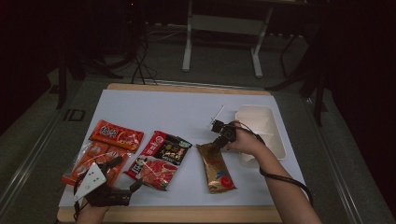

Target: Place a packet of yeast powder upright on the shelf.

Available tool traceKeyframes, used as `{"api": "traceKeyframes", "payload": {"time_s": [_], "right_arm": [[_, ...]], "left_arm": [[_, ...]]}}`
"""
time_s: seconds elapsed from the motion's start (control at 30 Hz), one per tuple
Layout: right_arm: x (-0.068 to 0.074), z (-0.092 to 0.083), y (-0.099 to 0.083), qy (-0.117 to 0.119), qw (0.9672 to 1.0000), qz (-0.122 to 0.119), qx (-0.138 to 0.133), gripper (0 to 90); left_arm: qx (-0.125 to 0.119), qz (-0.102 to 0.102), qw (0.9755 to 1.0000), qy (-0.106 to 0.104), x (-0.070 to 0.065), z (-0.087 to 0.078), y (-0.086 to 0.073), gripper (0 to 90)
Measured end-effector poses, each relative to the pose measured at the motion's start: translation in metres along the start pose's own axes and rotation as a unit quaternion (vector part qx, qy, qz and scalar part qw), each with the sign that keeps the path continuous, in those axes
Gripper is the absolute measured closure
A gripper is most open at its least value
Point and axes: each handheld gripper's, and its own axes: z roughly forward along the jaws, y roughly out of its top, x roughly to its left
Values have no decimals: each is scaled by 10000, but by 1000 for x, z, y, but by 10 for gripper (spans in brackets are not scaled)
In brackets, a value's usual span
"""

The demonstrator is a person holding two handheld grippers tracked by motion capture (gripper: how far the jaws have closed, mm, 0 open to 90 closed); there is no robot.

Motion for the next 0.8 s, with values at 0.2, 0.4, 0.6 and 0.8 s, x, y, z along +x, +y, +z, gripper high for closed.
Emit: {"api": "traceKeyframes", "payload": {"time_s": [0.2,0.4,0.6,0.8], "right_arm": [[2,4,4,-492,9977,-267,377,896],[5,1,2,-589,9974,-327,240,900],[13,-10,4,-756,9955,-528,214,900],[23,-25,6,-809,9943,-683,80,900]], "left_arm": [[11,0,10000,5,0,0,0,10],[2,-7,10000,18,1,0,0,10],[19,6,10000,36,0,-1,0,10],[24,2,10000,45,1,0,0,11]]}}
